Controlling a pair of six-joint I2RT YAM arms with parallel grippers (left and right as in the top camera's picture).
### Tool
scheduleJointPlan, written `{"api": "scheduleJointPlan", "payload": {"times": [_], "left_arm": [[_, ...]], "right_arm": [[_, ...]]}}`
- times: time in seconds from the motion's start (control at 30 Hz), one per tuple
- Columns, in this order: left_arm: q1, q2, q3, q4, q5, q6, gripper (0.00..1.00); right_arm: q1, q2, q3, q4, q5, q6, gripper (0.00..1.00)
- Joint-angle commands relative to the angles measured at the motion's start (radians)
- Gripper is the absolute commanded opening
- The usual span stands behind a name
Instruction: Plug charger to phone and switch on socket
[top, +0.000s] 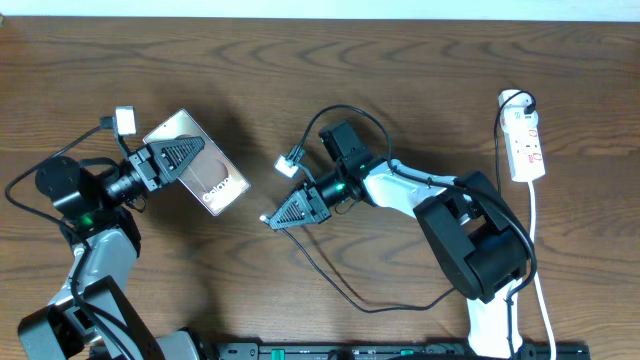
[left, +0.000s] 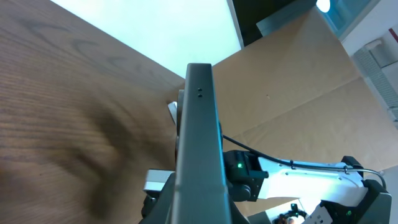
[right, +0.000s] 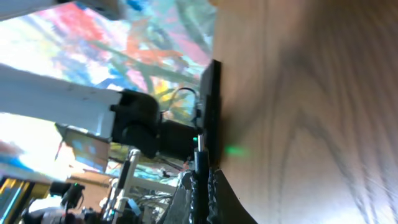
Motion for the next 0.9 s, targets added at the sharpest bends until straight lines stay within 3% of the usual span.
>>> {"api": "scheduleJointPlan", "payload": {"times": [0.0, 0.27, 0.63, 0.87], "left_arm": [[-0.004, -0.002, 0.010, -0.003, 0.023, 0.008, 0.07], [-0.004, -0.002, 0.010, -0.003, -0.024, -0.070, 0.07], [-0.004, -0.002, 0.010, -0.003, -0.097, -0.085, 0.08], [-0.012, -0.002, 0.010, -0.002, -0.097, -0.085, 0.07]], "right_arm": [[0.004, 0.006, -0.003, 0.031, -0.118, -0.021, 0.01], [0.013, 0.006, -0.003, 0.131, -0.121, 0.019, 0.01], [0.024, 0.006, -0.003, 0.749, -0.070, 0.531, 0.01], [0.024, 0.006, -0.003, 0.795, 0.005, 0.655, 0.01]]}}
